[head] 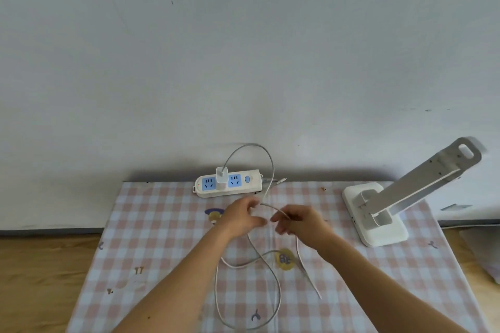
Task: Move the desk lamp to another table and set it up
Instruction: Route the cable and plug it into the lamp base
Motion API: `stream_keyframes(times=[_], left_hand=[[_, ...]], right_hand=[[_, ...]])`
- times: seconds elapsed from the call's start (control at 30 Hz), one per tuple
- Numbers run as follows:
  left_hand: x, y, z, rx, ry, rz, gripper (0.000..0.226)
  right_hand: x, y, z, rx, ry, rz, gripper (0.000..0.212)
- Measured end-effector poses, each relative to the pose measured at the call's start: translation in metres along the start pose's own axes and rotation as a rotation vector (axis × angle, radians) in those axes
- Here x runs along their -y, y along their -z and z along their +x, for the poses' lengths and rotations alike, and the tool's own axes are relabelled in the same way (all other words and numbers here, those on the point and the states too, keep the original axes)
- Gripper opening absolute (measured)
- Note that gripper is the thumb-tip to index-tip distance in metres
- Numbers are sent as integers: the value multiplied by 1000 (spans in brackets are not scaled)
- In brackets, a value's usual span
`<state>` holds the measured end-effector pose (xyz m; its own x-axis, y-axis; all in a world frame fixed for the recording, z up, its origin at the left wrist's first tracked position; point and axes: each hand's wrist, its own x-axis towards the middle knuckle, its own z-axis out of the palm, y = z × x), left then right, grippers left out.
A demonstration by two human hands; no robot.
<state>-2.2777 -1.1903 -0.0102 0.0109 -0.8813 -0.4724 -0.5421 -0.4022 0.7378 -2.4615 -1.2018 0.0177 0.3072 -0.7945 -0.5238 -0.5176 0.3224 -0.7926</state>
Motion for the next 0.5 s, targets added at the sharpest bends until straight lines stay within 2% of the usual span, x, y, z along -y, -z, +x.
stream_keyframes(times=[0.07, 0.1, 0.23, 0.33, 0.4, 0.5], left_hand=[[-3, 5, 0, 50, -18, -96, 16], [-6, 10, -1, 62, -5, -151, 13], [-28, 35, -8, 166, 30, -283, 22], [-49, 57, -18, 274, -13, -339, 21], [-60, 74, -24, 273, -53, -310, 20], [-72, 104, -32, 226, -104, -297, 25]], right_hand=[[13, 1, 0, 5, 90, 96, 36], [18, 4, 0, -27, 105, 117, 34], [18, 22, -2, -199, 67, -75, 12], [10, 34, -10, -292, -2, -260, 7], [9, 46, -16, -422, -41, -346, 16], [22, 60, -23, -504, 33, -467, 50]])
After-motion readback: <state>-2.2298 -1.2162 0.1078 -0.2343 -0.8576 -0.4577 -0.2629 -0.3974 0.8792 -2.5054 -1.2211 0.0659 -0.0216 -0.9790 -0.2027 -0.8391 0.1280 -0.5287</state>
